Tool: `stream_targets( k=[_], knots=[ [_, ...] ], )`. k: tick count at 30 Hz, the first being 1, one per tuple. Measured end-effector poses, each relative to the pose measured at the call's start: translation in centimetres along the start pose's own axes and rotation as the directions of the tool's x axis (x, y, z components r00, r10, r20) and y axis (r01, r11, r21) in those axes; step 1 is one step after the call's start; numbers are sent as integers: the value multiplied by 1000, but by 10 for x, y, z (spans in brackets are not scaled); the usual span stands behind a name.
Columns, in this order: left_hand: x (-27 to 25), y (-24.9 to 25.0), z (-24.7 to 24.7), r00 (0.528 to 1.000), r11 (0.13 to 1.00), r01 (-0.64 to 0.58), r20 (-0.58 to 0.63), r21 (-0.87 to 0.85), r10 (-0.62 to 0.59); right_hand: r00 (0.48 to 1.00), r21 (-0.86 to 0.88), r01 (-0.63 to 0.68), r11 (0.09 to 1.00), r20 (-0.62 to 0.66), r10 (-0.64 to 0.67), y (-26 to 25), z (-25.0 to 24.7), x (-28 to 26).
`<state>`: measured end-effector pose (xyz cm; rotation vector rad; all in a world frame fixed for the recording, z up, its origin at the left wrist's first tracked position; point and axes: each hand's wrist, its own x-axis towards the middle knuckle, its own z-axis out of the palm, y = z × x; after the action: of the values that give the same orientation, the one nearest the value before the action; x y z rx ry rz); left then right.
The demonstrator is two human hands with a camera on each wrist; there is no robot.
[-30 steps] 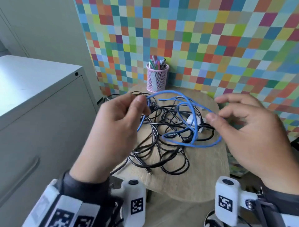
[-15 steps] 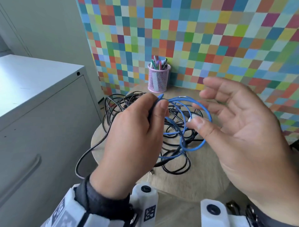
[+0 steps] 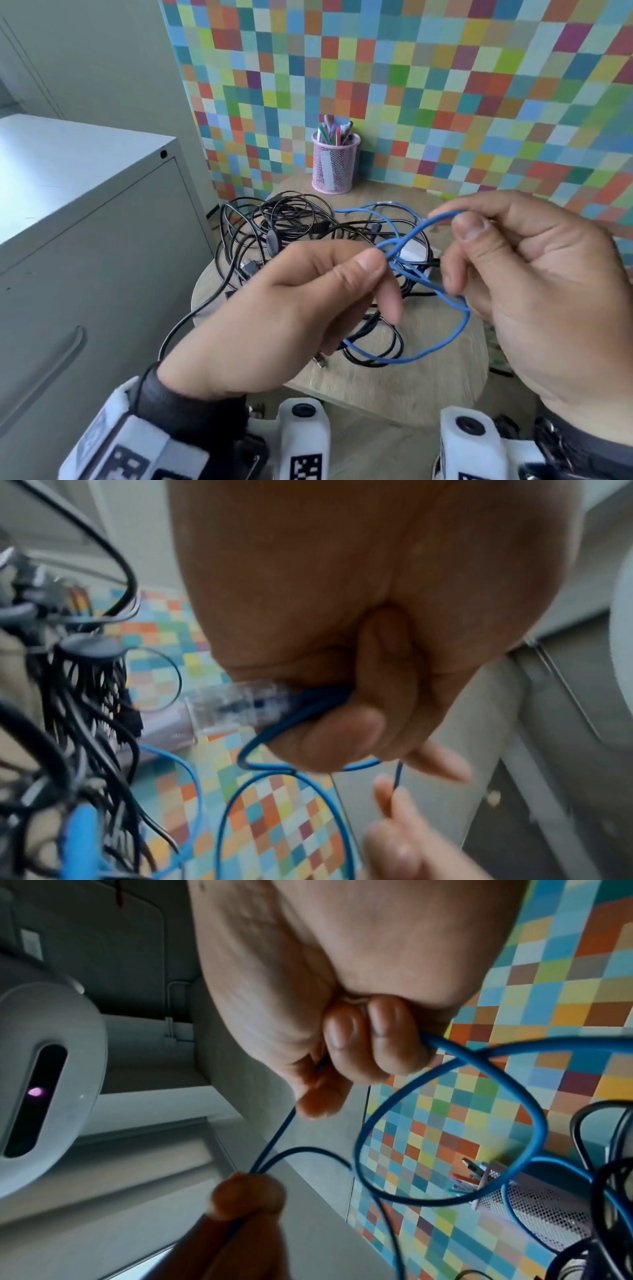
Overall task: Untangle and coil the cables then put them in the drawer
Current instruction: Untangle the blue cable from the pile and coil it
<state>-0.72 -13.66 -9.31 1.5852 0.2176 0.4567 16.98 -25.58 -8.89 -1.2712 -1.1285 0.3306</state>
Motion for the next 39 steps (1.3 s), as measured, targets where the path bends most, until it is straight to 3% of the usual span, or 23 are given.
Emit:
stream_targets(
  k=[3,8,13,15,17,19,22,25,28,31,35,39],
  knots=[
    [-3,3,-7,995,970,-78,35,-230,89,989,-45,-102,994,102,106,-4,0,-1],
    [-6,7,-10,995,956,-64,54,-285,83,926,-303,-207,930,247,286,-2,-8,-1],
    [-2,3,-10,998,975,-20,48,-223,31,965,-369,-118,922,178,195,4,-11,0],
    [-2,2,-9,999,979,-11,37,-203,19,976,-264,-130,956,138,171,6,-8,1],
    [-2,0,-9,1000,981,-6,19,-192,10,981,-17,-187,982,42,188,9,-6,3],
    [-1,-1,-9,1000,985,-4,-1,-170,4,973,201,-226,953,0,231,9,-5,5],
    [-1,-1,-7,999,973,-45,1,-226,46,962,253,-272,929,38,271,4,-4,4],
    [0,3,-6,990,905,-121,12,-407,138,962,137,-269,953,76,261,4,-3,2],
    [2,6,-7,981,818,-186,-59,-544,183,978,104,-208,973,51,204,9,-3,2],
    [4,8,-3,964,776,-264,-190,-573,188,994,-42,-109,993,10,109,16,-5,2],
    [7,10,10,938,730,-320,-313,-604,152,989,-384,-9,923,130,63,26,4,-1],
    [7,9,9,914,659,-389,-359,-644,189,985,-452,-3,892,151,80,29,8,-4]
  ],
)
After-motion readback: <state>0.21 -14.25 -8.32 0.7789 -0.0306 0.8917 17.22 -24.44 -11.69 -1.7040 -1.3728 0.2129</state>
